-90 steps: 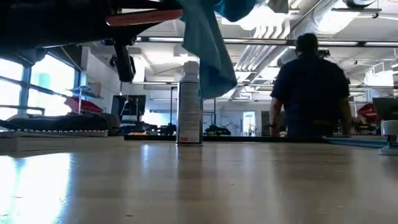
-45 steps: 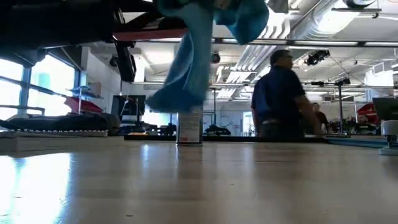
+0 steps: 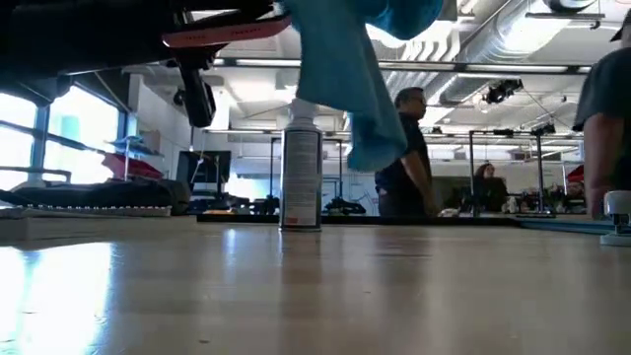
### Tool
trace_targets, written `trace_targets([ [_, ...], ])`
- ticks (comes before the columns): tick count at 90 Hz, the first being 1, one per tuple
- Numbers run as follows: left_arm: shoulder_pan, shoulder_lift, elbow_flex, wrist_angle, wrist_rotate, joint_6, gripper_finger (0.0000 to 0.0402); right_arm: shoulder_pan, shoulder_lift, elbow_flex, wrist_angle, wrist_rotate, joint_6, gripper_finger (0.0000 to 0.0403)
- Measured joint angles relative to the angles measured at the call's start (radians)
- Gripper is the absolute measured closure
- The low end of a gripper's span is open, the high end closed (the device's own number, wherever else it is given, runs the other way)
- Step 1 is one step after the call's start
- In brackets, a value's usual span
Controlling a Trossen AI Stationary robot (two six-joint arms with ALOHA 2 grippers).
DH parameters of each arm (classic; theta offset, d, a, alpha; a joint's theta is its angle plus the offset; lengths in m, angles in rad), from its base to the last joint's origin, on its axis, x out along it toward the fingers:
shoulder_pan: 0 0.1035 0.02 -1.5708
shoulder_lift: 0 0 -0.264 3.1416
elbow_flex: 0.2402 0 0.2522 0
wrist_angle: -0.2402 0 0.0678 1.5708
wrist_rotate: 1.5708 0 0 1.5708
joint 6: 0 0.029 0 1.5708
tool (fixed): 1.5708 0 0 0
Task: Apply microfiber cloth
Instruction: Wipe the cellphone with the microfiber towel
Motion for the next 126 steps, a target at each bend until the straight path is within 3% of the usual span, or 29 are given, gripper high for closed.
trace_targets([
  [16,0.000,0.002,-0.001,-0.003,-0.015,-0.008,0.0389,-0.021,0.081,0.000,0.077,-0.143,0.043,0.0403],
  [24,0.001,0.002,-0.001,-0.008,-0.014,-0.003,0.0389,-0.030,0.094,0.000,0.070,-0.143,0.054,0.0403],
  [63,-0.015,0.000,0.005,0.001,0.015,0.001,0.0389,-0.060,-0.013,-0.001,0.000,0.172,-0.055,0.0403],
  [89,-0.013,0.000,0.005,0.001,-0.106,-0.051,0.0389,-0.004,-0.043,-0.001,-0.011,0.058,-0.045,0.0403],
  [103,-0.013,0.000,0.025,0.000,-0.134,-0.054,0.0389,-0.021,0.043,-0.002,0.000,0.021,0.021,0.0403],
  [126,-0.011,0.003,0.038,-0.017,-0.206,-0.120,0.0389,-0.030,0.175,0.001,0.218,-0.066,-0.032,0.0403],
])
